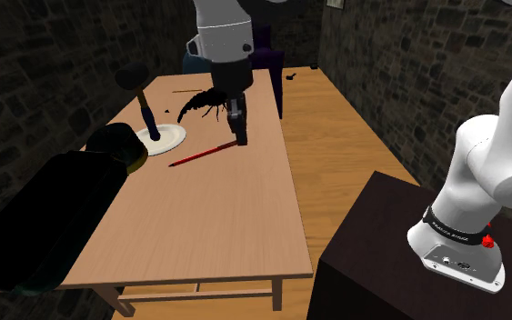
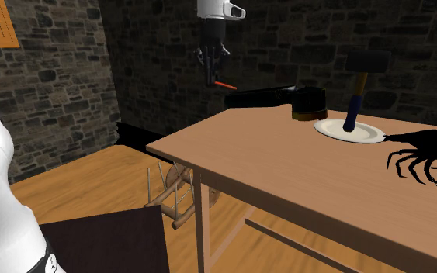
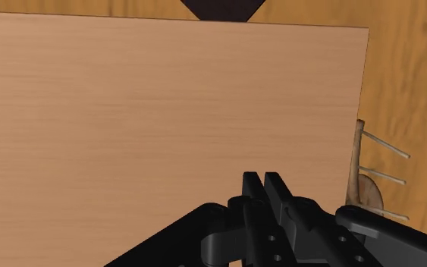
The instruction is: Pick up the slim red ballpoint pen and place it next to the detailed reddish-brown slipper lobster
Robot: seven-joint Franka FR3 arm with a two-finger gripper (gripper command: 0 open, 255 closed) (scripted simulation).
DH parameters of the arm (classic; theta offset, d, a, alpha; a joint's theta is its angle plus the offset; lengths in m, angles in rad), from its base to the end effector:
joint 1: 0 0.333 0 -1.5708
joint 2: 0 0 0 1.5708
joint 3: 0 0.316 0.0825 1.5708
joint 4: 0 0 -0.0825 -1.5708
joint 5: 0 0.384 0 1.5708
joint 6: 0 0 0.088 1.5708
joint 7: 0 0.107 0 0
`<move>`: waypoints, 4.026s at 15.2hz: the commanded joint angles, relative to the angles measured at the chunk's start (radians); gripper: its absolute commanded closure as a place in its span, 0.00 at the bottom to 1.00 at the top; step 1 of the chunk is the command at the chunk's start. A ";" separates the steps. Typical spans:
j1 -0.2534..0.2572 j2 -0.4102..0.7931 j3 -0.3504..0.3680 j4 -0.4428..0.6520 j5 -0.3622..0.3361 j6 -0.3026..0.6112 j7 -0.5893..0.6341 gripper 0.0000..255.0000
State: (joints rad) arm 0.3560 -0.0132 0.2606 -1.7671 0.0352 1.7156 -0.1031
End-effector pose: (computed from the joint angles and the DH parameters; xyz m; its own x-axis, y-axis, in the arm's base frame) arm 0.4504 0.3241 0.5508 0.7550 0.6548 -0.0354 0.6539 -0.7558 -0.0350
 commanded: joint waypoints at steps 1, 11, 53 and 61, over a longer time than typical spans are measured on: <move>0.000 0.003 0.000 0.032 -0.001 -0.029 0.000 1.00; -0.093 -0.001 -0.097 0.043 -0.009 -0.050 -0.187 1.00; -0.388 0.374 -0.325 0.306 -0.014 0.055 -0.708 1.00; -0.387 0.387 -0.324 0.218 -0.012 0.156 -0.709 1.00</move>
State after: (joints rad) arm -0.0315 0.3740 -0.0638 -1.5345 0.0226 1.8573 -0.8125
